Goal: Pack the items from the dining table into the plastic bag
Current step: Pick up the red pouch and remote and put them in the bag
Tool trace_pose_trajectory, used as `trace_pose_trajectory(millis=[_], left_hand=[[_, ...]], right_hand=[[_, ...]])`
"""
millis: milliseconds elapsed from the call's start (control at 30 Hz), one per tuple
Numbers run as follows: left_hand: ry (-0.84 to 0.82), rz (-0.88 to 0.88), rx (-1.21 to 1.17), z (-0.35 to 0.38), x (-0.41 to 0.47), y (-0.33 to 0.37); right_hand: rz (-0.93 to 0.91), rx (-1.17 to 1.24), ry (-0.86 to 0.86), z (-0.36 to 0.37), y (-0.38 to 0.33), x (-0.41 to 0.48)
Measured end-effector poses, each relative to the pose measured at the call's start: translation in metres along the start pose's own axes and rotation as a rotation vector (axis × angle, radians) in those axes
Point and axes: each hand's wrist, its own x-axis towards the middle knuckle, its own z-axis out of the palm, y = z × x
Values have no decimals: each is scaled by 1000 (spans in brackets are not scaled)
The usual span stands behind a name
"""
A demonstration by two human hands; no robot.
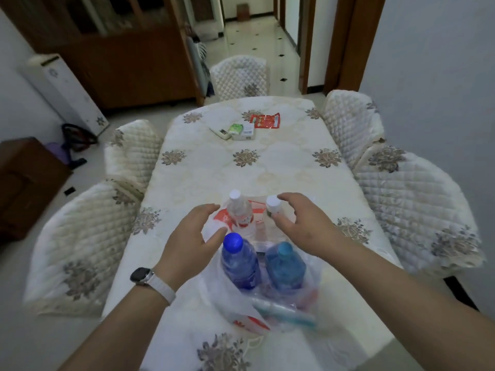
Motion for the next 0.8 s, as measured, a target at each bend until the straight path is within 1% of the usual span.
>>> trace_pose_trajectory(millis=[67,167,267,300,400,600,700,800], left_hand=[[48,53,108,-6,-25,7],[79,86,219,-14,-62,8],[84,84,307,-26,-95,2],[84,77,326,-31,-105,-3],[107,64,372,-45,-128,-21],[175,61,423,-81,-171,-87],[209,96,526,-114,-200,-134],[272,46,573,-158,-234,-187]], right_hand=[[-137,-94,-14,-5,-6,-10],[-303,-226,-28,1,-23,-21],[-463,-272,13,19,-47,-35],[-505,-286,2,27,-55,-40],[-571,-375,-86,54,-80,-53],[-632,-481,-130,119,-140,-65],[-660,-491,-136,170,-191,-67],[-732,-518,-135,229,-252,-71]])
